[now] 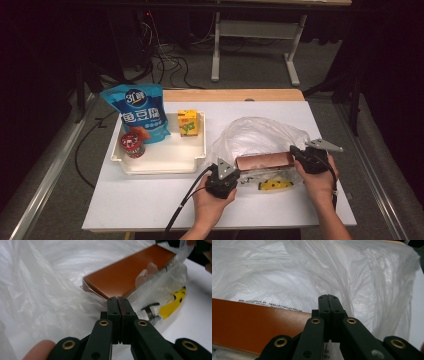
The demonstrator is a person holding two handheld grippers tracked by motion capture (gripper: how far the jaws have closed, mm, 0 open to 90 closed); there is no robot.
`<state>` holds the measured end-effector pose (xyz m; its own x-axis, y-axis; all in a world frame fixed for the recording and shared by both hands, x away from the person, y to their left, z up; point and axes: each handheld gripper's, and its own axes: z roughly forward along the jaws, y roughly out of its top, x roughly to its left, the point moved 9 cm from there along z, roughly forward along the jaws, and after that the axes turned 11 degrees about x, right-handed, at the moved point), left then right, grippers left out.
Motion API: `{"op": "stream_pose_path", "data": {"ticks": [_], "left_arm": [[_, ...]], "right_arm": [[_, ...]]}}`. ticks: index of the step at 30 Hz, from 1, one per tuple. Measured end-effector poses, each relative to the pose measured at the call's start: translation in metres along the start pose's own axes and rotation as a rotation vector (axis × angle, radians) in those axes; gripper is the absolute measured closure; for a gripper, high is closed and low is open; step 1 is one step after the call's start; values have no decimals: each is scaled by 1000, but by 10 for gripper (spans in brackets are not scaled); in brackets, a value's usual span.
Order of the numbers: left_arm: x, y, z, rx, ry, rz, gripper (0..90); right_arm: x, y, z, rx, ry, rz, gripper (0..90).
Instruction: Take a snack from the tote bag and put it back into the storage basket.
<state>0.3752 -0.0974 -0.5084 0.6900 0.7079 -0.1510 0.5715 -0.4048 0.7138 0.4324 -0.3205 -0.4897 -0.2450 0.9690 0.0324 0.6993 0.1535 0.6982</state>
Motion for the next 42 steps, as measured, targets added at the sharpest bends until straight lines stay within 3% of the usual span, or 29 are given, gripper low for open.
{"op": "stream_pose_path", "data": {"ticks": [3, 8, 14, 25, 36, 39, 42], "left_arm": [[0, -6, 7, 36, -6, -5, 895], [3, -3, 10, 26, -11, -39, 896], [11, 0, 16, 34, -1, -66, 900], [21, 11, 26, 48, 10, -94, 900], [22, 4, 40, 95, 1, -104, 900], [16, 0, 40, 111, -9, -79, 900], [8, -4, 38, 127, -23, -46, 900]], "right_arm": [[-4, 2, 4, 17, -9, -8, 900], [-12, 0, 12, 38, -15, 2, 900], [-13, -8, 14, 59, 37, 5, 900], [-2, -28, -5, 93, 83, -53, 900], [20, -42, -14, 127, 152, -123, 900], [18, -36, -19, 83, 143, -117, 798], [24, -23, -27, 6, 232, -111, 657]]}}
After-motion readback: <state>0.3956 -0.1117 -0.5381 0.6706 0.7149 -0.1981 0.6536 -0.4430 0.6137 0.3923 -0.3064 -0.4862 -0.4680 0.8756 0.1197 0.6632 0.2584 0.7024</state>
